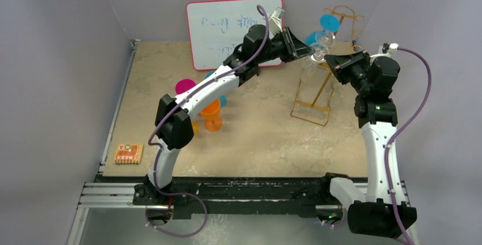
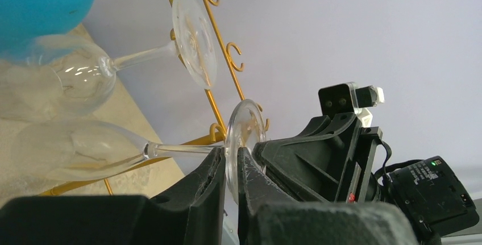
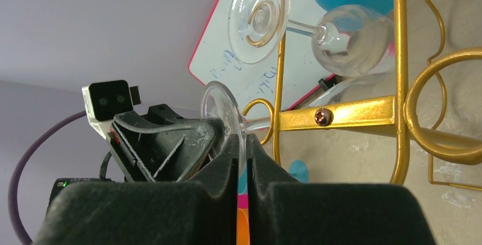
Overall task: Take the wine glass off the wine glass rack
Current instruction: Pick up the wine glass from the wine rack.
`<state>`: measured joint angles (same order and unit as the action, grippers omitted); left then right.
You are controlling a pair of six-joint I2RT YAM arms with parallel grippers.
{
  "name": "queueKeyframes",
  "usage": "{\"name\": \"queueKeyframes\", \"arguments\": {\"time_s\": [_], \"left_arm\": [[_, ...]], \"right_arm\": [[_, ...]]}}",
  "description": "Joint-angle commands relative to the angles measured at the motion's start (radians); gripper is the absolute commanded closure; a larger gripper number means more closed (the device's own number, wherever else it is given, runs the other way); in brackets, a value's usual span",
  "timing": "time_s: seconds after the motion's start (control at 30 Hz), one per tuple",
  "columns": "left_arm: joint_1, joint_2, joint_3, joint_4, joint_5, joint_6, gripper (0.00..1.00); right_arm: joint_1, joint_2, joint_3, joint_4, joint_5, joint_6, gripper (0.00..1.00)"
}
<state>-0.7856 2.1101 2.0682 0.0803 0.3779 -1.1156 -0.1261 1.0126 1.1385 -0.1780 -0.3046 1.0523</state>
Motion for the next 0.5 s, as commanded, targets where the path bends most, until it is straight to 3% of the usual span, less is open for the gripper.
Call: {"name": "queueKeyframes", "arguments": {"time_s": [0.0, 0.47], "left_arm": [[-0.018, -0.017, 0.075, 0.078, 0.009, -0.019, 0.99], [-0.017, -0.084, 0.022, 0.05, -0.058, -0.042, 1.0]], "right_arm": [[0.009, 0.007, 0.04, 0.052, -0.085, -0.02, 0.96], [0.008, 0.058, 0.066, 0.06, -0.149, -0.025, 0.91]]}}
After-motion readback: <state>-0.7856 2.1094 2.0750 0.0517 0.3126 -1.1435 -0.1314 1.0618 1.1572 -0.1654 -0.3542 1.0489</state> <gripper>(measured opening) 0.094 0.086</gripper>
